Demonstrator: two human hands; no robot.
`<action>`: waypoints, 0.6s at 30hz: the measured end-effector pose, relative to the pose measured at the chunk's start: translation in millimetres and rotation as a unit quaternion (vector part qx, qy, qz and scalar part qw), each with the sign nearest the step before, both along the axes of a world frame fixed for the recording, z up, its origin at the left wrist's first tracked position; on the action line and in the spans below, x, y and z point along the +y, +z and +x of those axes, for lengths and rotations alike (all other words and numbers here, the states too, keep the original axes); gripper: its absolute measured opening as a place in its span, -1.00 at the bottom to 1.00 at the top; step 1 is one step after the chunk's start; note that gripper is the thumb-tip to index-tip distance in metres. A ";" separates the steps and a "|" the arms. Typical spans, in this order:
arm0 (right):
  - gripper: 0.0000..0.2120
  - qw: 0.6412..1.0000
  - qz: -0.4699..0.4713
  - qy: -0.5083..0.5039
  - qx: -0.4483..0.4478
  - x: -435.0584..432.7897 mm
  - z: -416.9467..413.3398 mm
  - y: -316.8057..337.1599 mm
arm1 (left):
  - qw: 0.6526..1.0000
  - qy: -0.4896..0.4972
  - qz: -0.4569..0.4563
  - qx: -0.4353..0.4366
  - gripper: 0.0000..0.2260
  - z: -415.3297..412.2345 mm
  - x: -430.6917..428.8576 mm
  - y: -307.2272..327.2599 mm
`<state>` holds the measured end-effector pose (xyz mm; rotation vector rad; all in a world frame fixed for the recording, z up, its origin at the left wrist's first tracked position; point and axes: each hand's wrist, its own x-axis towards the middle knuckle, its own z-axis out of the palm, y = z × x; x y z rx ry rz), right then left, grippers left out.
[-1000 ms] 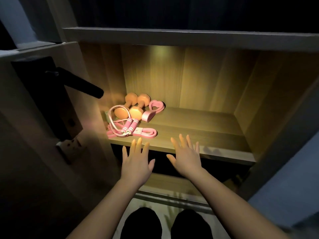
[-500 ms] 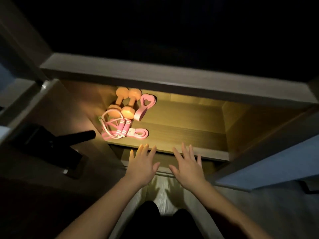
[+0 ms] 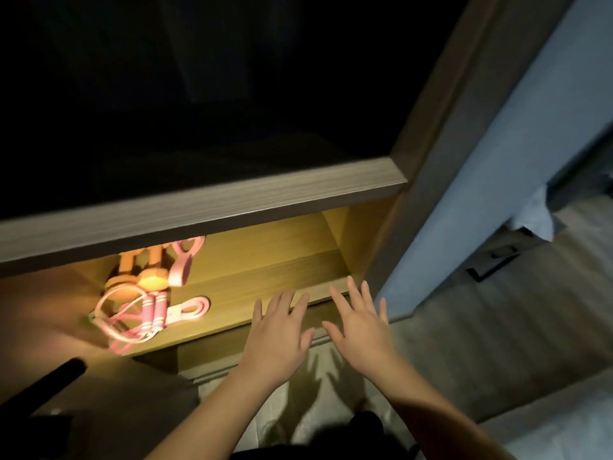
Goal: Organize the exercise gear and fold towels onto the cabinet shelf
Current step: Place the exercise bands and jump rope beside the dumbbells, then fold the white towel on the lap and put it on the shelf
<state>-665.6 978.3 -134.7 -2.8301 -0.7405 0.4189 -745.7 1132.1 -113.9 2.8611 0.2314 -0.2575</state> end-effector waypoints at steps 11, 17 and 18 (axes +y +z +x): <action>-0.37 0.985 0.010 -0.170 0.009 -202.2 86.0 -13.9 | 0.988 -0.138 -0.016 -0.070 -0.53 132.5 -171.9 -3.8; -0.37 0.978 0.015 -0.206 0.015 -310.9 127.0 7.4 | 0.983 -0.166 -0.044 -0.061 -0.54 198.7 -269.0 -2.5; -0.37 0.977 0.019 -0.211 0.013 -323.9 131.0 9.8 | 0.983 -0.167 -0.049 -0.059 -0.54 207.0 -280.1 -2.6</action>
